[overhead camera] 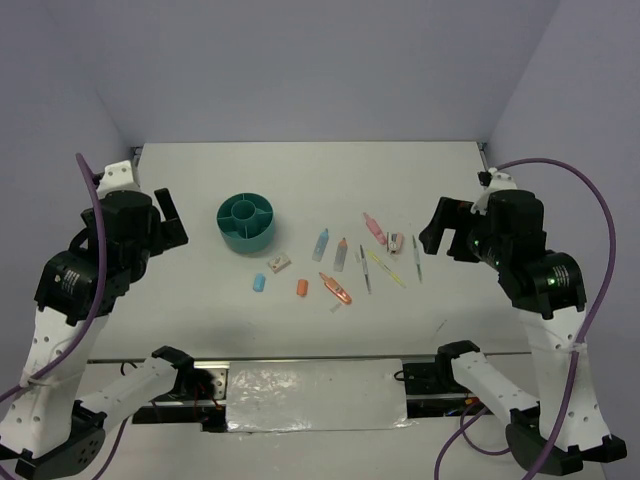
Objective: Sort the stationery into containers
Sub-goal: Pick up the pen from the center of the board.
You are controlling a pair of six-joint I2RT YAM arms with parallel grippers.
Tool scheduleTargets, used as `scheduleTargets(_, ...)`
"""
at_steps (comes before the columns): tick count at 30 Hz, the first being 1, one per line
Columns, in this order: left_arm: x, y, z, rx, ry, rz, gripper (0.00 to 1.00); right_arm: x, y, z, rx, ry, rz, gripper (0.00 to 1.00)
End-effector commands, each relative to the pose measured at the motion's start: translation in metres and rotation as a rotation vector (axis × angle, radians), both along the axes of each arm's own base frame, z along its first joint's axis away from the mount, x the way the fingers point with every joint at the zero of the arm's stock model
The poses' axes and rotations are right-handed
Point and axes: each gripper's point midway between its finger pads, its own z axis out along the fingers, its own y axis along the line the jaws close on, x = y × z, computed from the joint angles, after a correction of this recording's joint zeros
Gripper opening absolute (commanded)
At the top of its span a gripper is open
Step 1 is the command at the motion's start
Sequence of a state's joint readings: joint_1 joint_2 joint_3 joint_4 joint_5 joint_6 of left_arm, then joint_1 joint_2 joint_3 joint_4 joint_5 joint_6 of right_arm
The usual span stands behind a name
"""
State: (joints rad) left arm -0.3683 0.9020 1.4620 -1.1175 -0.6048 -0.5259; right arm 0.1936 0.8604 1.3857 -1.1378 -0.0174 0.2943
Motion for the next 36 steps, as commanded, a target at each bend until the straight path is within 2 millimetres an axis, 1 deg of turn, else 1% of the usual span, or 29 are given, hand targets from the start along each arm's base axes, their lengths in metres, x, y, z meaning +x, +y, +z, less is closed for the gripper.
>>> scheduleTargets(1, -0.001, 0.004, 0.006, 0.012, -0.022, 0.012, 0.99, 0.003, -0.001, 0.012, 0.007, -0.037, -0.011, 1.00)
scheduleTargets(3, -0.002, 0.004, 0.004, 0.011, -0.013, 0.015, 0.99, 0.005, 0.004, 0.010, 0.016, -0.038, 0.014, 1.00)
scheduleTargets(5, -0.004, 0.005, -0.001, 0.015, 0.010, 0.020, 0.99, 0.010, 0.014, 0.003, 0.049, -0.022, 0.054, 1.00)
scheduleTargets(7, -0.005, 0.005, -0.004, 0.020, 0.030, 0.024, 0.99, 0.022, 0.027, -0.018, 0.087, 0.033, 0.081, 1.00)
scheduleTargets(8, -0.005, 0.005, -0.006, 0.022, 0.037, 0.024, 0.99, 0.026, 0.031, -0.029, 0.107, 0.073, 0.058, 1.00)
scheduleTargets(9, -0.006, 0.005, -0.008, 0.024, 0.044, 0.023, 0.99, 0.029, 0.045, -0.047, 0.098, 0.118, 0.091, 1.00)
scheduleTargets(10, -0.006, 0.005, -0.011, 0.026, 0.052, 0.018, 0.99, 0.036, 0.053, -0.065, 0.072, 0.172, 0.092, 1.00)
scheduleTargets(11, -0.006, 0.003, -0.013, 0.024, 0.057, 0.009, 0.99, 0.043, 0.054, -0.076, 0.031, 0.183, 0.047, 1.00)
scheduleTargets(12, -0.006, 0.003, -0.018, 0.027, 0.071, 0.009, 0.99, 0.041, 0.071, -0.092, -0.011, 0.210, 0.089, 1.00)
scheduleTargets(13, -0.008, 0.003, -0.020, 0.026, 0.076, 0.010, 0.99, 0.052, 0.071, -0.113, -0.074, 0.255, 0.036, 1.00)
scheduleTargets(15, -0.011, 0.003, -0.026, 0.030, 0.102, 0.006, 0.99, 0.059, 0.082, -0.136, -0.125, 0.303, 0.029, 0.99)
scheduleTargets(16, -0.012, 0.004, -0.027, 0.030, 0.107, 0.006, 0.99, 0.060, 0.091, -0.146, -0.149, 0.323, 0.035, 0.99)
scheduleTargets(17, -0.014, 0.004, -0.029, 0.031, 0.114, 0.005, 0.99, 0.065, 0.094, -0.165, -0.198, 0.359, 0.028, 0.96)
scheduleTargets(18, -0.017, 0.005, -0.029, 0.029, 0.114, 0.005, 0.99, 0.067, 0.100, -0.174, -0.213, 0.372, 0.035, 0.94)
scheduleTargets(19, -0.018, 0.005, -0.031, 0.027, 0.118, 0.005, 0.99, 0.070, 0.111, -0.181, -0.214, 0.369, 0.055, 0.89)
scheduleTargets(20, -0.020, 0.005, -0.031, 0.025, 0.121, 0.002, 0.99, 0.071, 0.115, -0.198, -0.241, 0.408, 0.063, 0.85)
scheduleTargets(21, -0.022, 0.005, -0.033, 0.026, 0.127, 0.001, 0.99, 0.074, 0.119, -0.206, -0.249, 0.410, 0.064, 0.81)
scheduleTargets(22, -0.023, 0.005, -0.033, 0.025, 0.130, -0.001, 0.99, 0.075, 0.121, -0.214, -0.261, 0.423, 0.067, 0.72)
scheduleTargets(23, -0.024, 0.005, -0.033, 0.021, 0.133, -0.005, 0.99, 0.072, 0.120, -0.231, -0.276, 0.463, 0.069, 0.68)
scheduleTargets(24, -0.026, 0.005, -0.035, 0.023, 0.141, -0.004, 0.99, 0.076, 0.124, -0.236, -0.268, 0.454, 0.076, 0.66)
scheduleTargets(25, -0.028, 0.006, -0.035, 0.024, 0.144, -0.006, 0.99, 0.076, 0.127, -0.241, -0.266, 0.458, 0.090, 0.60)
scheduleTargets(26, -0.029, 0.005, -0.036, 0.023, 0.148, -0.008, 0.99, 0.077, 0.129, -0.246, -0.262, 0.460, 0.097, 0.57)
scheduleTargets(27, -0.030, 0.006, -0.037, 0.024, 0.151, -0.008, 0.99, 0.078, 0.129, -0.255, -0.262, 0.463, 0.097, 0.56)
scheduleTargets(30, -0.032, 0.006, -0.039, 0.023, 0.159, -0.012, 0.99, 0.079, 0.130, -0.268, -0.282, 0.471, 0.118, 0.53)
scheduleTargets(32, -0.032, 0.005, -0.039, 0.022, 0.159, -0.017, 0.99, 0.080, 0.131, -0.274, -0.290, 0.474, 0.131, 0.49)
scheduleTargets(33, -0.031, 0.004, -0.040, 0.021, 0.163, -0.019, 0.99, 0.083, 0.132, -0.276, -0.299, 0.466, 0.143, 0.49)
scheduleTargets(36, -0.029, 0.002, -0.041, 0.025, 0.172, -0.025, 0.99, 0.088, 0.126, -0.288, -0.314, 0.481, 0.134, 0.47)
